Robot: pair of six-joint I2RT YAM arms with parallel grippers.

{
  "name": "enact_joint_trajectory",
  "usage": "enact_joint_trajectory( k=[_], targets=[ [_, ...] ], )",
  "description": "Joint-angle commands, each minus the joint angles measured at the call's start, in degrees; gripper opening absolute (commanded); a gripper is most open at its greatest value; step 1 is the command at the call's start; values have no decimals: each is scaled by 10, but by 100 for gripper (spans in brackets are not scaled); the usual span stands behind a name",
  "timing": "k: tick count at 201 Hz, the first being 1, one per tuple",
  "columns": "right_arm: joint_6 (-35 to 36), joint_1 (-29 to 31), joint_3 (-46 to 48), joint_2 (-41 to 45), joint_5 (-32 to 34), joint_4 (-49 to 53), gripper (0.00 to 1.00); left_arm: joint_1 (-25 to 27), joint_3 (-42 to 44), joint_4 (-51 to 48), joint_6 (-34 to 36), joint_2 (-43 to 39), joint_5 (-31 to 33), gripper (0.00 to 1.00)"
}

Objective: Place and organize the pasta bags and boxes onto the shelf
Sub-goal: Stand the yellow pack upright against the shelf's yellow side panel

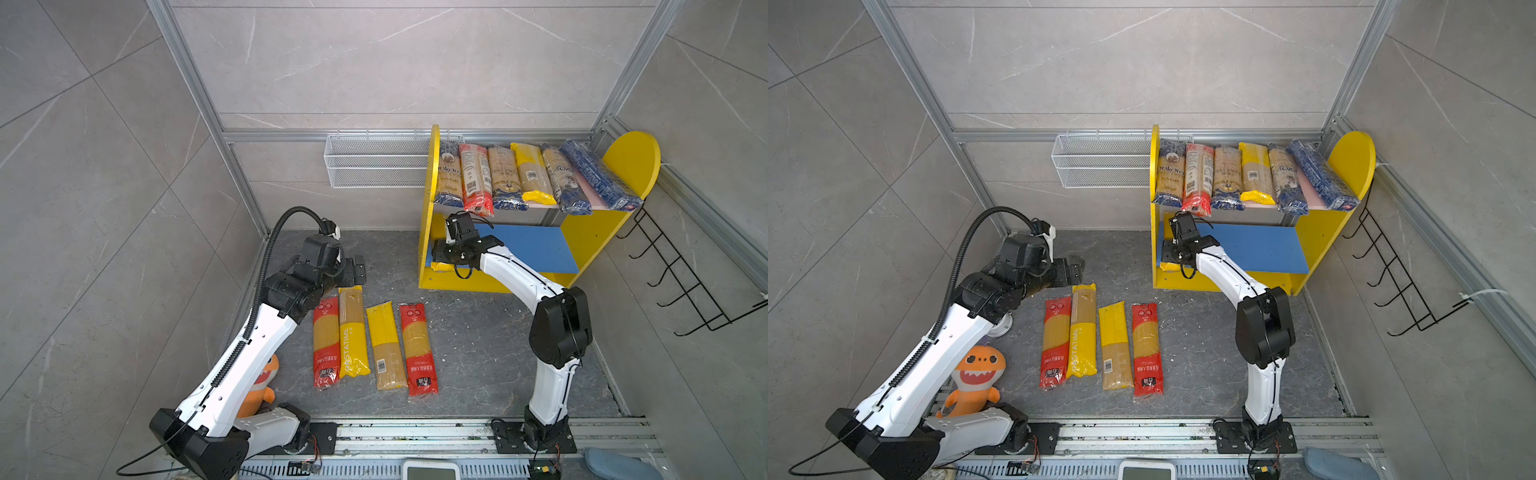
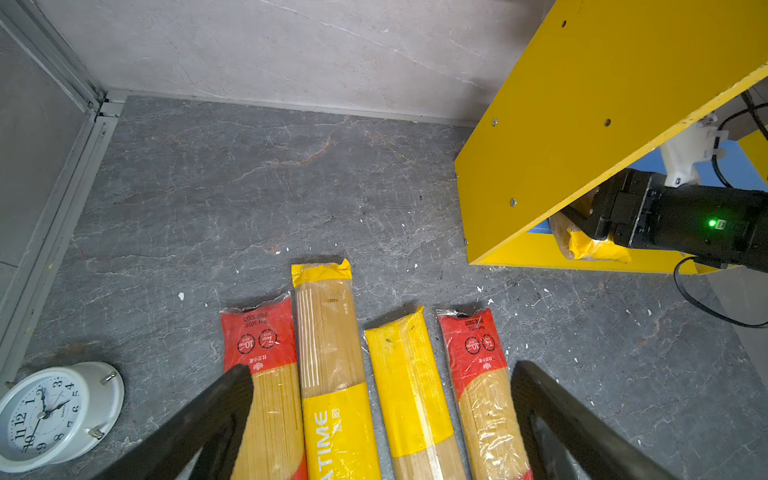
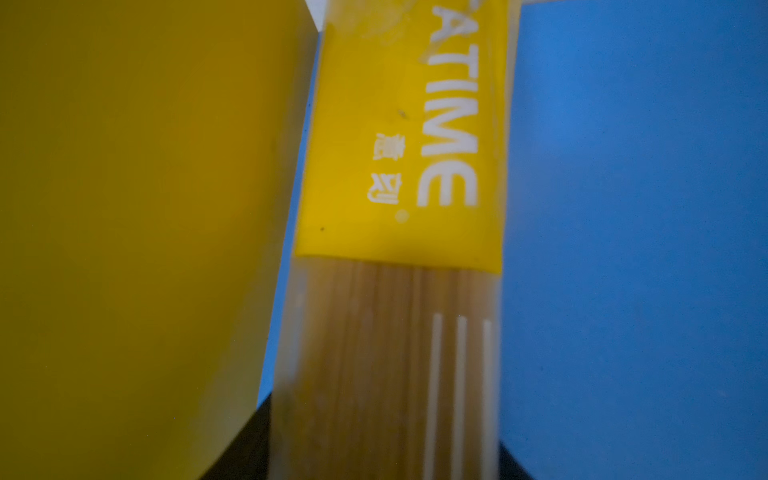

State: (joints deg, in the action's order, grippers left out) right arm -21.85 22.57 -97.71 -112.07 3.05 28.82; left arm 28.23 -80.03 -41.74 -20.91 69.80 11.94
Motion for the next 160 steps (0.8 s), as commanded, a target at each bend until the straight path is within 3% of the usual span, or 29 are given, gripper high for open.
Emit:
enact_joint_trajectory(
  k=[1, 9, 16, 40, 53, 160],
  targets=[
    [9, -3, -16, -7, 17, 1, 70, -5, -23, 0, 13, -1, 10, 100],
    [9, -3, -11, -2, 18, -2, 73, -5, -23, 1, 13, 0, 9, 100],
    [9, -4, -6, 3, 20, -6, 86, -5, -24, 2, 13, 2, 9, 100],
    [11, -3, 8, 24, 20, -13, 90, -5, -24, 5, 12, 4, 4, 100],
    [12, -4, 16, 37, 18, -16, 99, -5, -24, 8, 11, 4, 2, 100],
    [-3, -3, 124, 148, 8, -22, 99, -5, -9, 19, 9, -14, -21, 100]
  ],
)
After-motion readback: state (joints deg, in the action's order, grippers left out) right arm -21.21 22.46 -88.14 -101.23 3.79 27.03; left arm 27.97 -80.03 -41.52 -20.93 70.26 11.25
